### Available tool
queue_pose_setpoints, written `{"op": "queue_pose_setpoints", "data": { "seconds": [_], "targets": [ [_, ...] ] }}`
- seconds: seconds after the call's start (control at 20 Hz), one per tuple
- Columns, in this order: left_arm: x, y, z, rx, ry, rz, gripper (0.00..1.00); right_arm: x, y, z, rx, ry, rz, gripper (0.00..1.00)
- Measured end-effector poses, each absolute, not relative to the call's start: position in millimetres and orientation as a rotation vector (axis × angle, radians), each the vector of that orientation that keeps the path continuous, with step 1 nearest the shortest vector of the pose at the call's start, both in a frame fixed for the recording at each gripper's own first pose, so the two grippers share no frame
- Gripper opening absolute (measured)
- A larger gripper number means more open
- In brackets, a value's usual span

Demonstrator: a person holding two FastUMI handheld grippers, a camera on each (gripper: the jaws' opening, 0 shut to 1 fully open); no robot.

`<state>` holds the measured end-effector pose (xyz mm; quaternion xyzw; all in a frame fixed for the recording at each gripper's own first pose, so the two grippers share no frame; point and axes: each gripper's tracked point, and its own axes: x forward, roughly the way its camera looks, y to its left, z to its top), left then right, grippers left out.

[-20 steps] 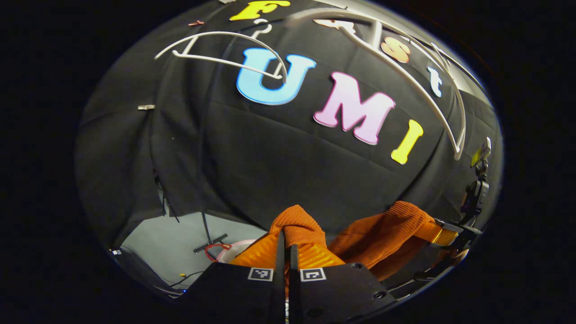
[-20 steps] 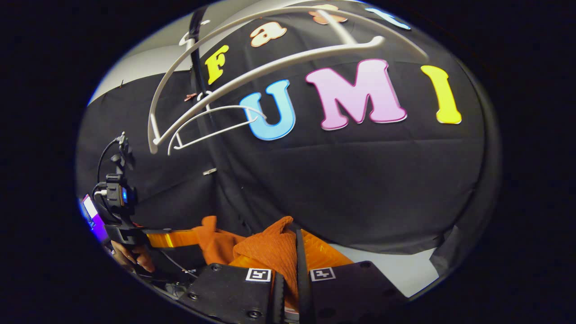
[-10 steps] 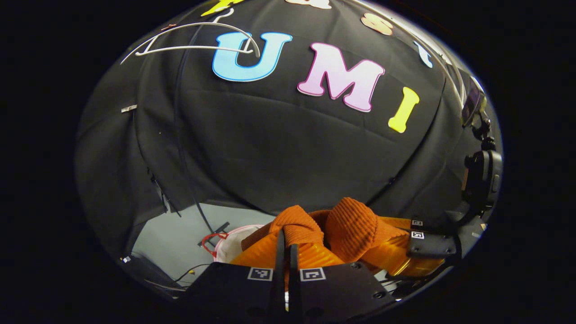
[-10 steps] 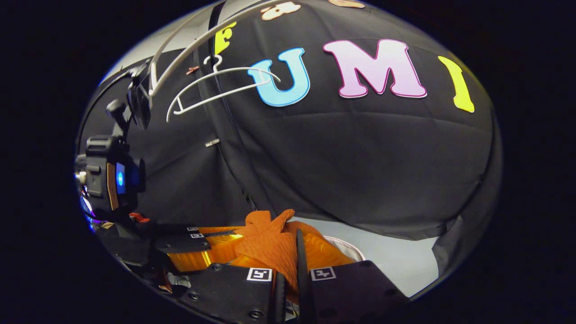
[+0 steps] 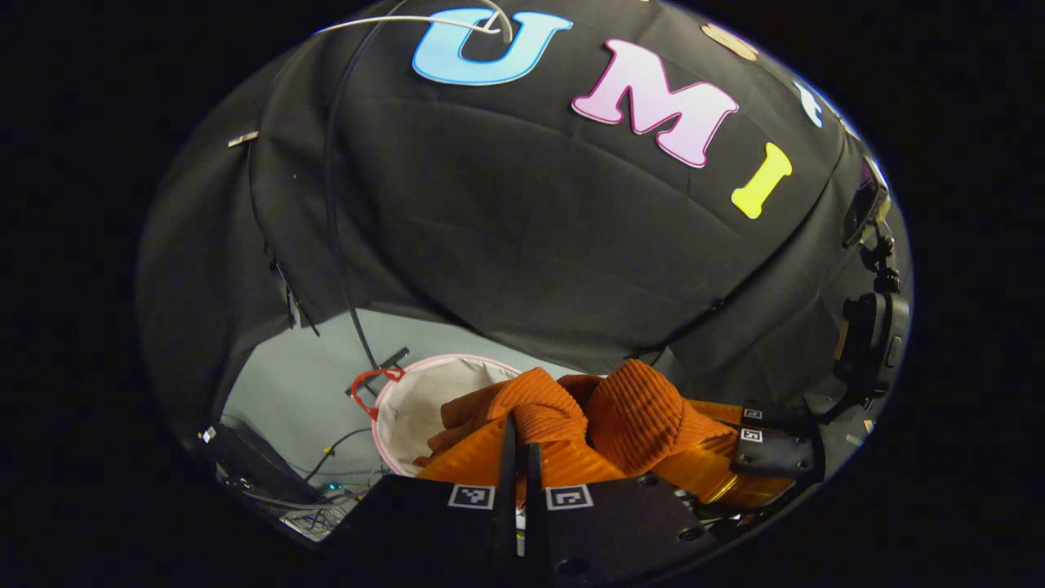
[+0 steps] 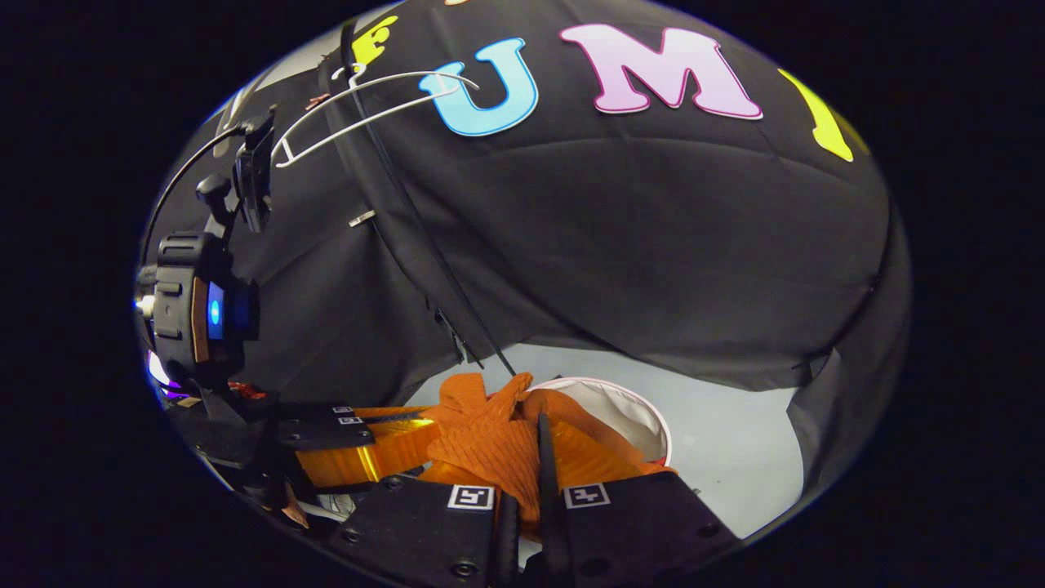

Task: Grasp the clothes on the hanger with both hands and then place them into the laundry hamper below.

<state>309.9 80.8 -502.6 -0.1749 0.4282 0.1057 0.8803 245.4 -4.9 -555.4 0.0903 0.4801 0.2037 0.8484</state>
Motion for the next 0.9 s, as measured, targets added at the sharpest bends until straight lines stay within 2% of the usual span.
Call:
{"op": "queue_pose_setpoints", "data": {
  "seconds": [0.1,0.15,0.25,0.3,0.35,0.5,0.55,0.6,0.9],
  "targets": [
    [304,92,-510,-0.367,0.917,0.253,0.09,243,-16,-562,0.169,1.037,0.398,0.17],
    [301,97,-512,-0.360,0.930,0.268,0.08,243,-22,-567,0.151,1.047,0.386,0.11],
    [300,104,-513,-0.333,0.933,0.287,0.04,243,-28,-569,0.157,1.052,0.370,0.64],
    [301,106,-510,-0.328,0.923,0.294,0.19,244,-25,-573,0.177,1.052,0.372,0.81],
    [302,107,-507,-0.319,0.924,0.284,0.20,243,-29,-562,0.193,1.049,0.365,0.99],
    [298,115,-501,-0.257,0.911,0.308,0.86,247,-35,-557,0.178,1.033,0.362,0.99],
    [298,115,-503,-0.258,0.913,0.307,0.87,247,-36,-558,0.174,1.031,0.365,0.99],
    [296,112,-498,-0.264,0.905,0.304,0.82,247,-36,-557,0.176,1.026,0.366,0.99],
    [275,108,-481,-0.255,0.864,0.293,0.82,233,-36,-533,0.178,0.985,0.357,0.99]
  ]
}}
